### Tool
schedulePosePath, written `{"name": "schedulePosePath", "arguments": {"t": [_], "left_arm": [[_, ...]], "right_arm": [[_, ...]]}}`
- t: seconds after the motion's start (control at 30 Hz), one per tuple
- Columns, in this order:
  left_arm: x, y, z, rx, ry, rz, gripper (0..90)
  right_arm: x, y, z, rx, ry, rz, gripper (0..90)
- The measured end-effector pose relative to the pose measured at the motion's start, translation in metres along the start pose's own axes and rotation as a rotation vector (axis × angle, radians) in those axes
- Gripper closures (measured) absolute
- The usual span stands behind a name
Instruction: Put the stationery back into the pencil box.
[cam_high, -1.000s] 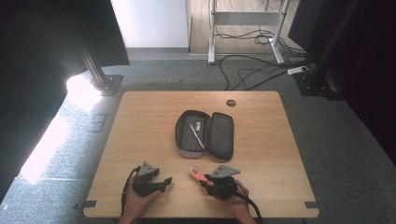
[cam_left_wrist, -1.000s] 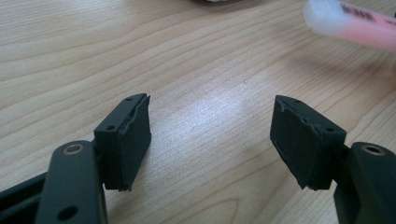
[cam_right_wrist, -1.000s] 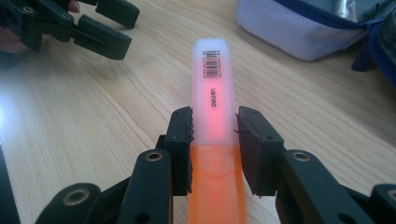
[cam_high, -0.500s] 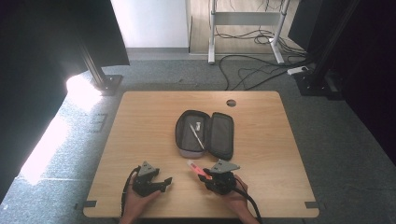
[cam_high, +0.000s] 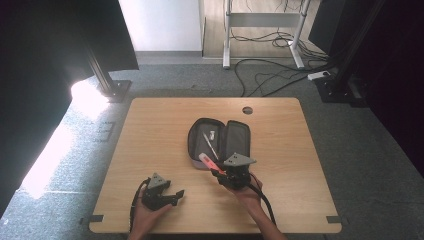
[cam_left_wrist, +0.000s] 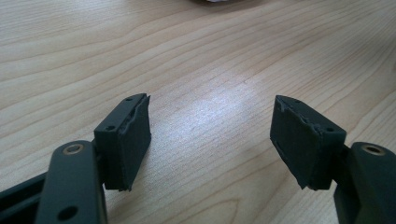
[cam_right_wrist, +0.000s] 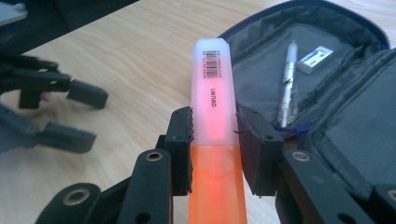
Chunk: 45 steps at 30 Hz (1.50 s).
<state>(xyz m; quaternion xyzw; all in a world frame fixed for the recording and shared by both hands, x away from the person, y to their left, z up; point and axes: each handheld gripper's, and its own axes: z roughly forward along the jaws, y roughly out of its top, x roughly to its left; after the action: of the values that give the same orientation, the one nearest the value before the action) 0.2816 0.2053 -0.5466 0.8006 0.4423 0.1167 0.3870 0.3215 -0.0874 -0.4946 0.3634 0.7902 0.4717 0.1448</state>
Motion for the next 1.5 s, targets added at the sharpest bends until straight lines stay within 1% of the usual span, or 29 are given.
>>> {"name": "schedulePosePath", "arguments": {"t": [0.2, 0.57, 0.67, 0.8, 0.93, 1.23, 1.43, 1.5], "left_arm": [[0.0, 0.0, 0.0, -0.001, 0.001, -0.002, 29.2], [0.0, 0.0, 0.0, -0.001, 0.0, -0.003, 29.2], [0.0, 0.0, 0.0, -0.002, 0.0, -0.001, 29.3], [0.0, 0.0, 0.0, -0.001, 0.0, -0.001, 29.2], [0.0, 0.0, 0.0, -0.001, 0.001, 0.0, 29.2], [0.0, 0.0, 0.0, -0.001, 0.002, 0.001, 29.3], [0.0, 0.0, 0.0, -0.002, 0.001, 0.0, 29.2], [0.0, 0.0, 0.0, -0.001, -0.001, 0.0, 29.2]], "right_arm": [[-0.008, 0.007, 0.012, 0.017, -0.021, 0.007, 65.7], [-0.013, 0.017, 0.027, 0.028, -0.035, 0.021, 65.8], [-0.014, 0.02, 0.032, 0.039, -0.042, 0.02, 65.7], [-0.02, 0.023, 0.041, 0.053, -0.055, 0.03, 65.7], [-0.025, 0.025, 0.048, 0.06, -0.056, 0.048, 65.7], [-0.03, 0.037, 0.064, 0.082, -0.08, 0.052, 65.7], [-0.035, 0.043, 0.079, 0.104, -0.095, 0.074, 65.7], [-0.036, 0.043, 0.084, 0.111, -0.099, 0.072, 65.7]]}}
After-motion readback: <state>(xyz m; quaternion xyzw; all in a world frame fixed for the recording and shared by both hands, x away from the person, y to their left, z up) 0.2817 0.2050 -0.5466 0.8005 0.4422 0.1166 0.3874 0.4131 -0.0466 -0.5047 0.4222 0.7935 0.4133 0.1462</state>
